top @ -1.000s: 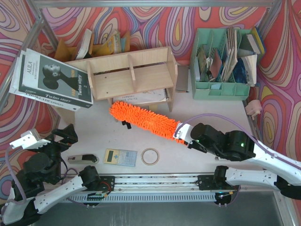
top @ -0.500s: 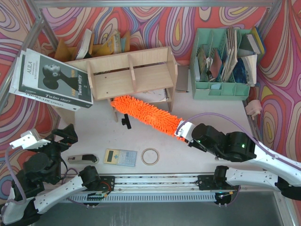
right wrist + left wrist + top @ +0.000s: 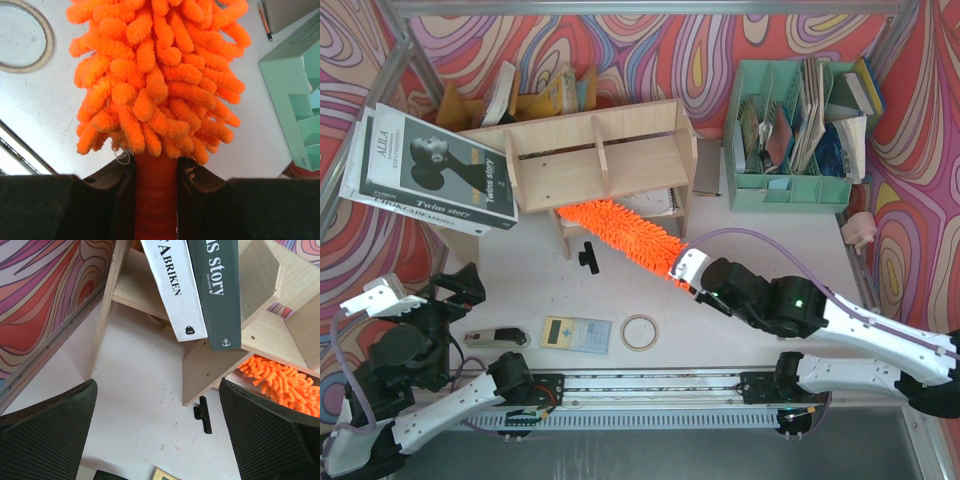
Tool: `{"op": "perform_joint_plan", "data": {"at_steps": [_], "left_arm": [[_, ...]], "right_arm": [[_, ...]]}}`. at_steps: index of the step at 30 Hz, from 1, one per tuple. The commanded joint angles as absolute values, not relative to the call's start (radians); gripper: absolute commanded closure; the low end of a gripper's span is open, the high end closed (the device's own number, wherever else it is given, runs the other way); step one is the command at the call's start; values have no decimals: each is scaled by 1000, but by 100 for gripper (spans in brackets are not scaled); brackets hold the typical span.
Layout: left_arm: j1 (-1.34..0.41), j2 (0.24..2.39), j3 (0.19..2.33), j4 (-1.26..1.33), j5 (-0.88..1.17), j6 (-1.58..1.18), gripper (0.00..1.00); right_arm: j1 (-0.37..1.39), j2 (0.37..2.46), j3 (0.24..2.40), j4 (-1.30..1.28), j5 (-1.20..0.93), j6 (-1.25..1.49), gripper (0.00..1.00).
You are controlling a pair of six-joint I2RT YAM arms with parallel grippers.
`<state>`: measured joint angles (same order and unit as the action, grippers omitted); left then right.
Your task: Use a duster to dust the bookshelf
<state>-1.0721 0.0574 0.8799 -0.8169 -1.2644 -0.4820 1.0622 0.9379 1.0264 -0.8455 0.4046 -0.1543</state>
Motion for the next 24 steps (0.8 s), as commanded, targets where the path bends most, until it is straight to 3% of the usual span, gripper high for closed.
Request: {"op": "perform_joint_plan", "data": {"at_steps": [1,14,24], "left_arm": [[-1075,48,872,-804,-1266,-463,2],[-1075,47,873,-807,-1264,-468,1],[-1076,46,872,-808,-1261,-469,1]], "right_arm": [[1057,988,1013,-675,358,-112,100],[1057,1021,961,-494,350,86,100],[1057,922,940,-619,483,189,100]]}}
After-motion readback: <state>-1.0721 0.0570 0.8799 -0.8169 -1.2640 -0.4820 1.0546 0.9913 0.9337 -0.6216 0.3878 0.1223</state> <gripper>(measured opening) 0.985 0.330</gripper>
